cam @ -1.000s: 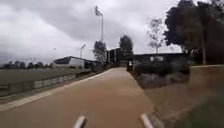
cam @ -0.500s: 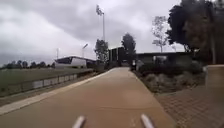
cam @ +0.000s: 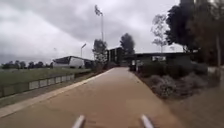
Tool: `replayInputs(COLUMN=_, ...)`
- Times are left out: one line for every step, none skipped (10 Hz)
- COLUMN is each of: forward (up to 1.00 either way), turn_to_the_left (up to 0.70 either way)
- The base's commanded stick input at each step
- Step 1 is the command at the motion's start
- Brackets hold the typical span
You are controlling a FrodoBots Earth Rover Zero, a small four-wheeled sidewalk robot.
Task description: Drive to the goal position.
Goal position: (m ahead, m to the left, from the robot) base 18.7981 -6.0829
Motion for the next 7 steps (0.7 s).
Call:
replayInputs(forward=1.00, turn_to_the_left=-0.29)
replayInputs(forward=1.00, turn_to_the_left=-0.22)
replayInputs(forward=1.00, turn_to_the_left=-0.21)
replayInputs(forward=1.00, turn_to_the_left=-0.17)
replayInputs(forward=1.00, turn_to_the_left=0.00)
replayInputs(forward=1.00, turn_to_the_left=0.00)
replayInputs(forward=1.00, turn_to_the_left=0.00)
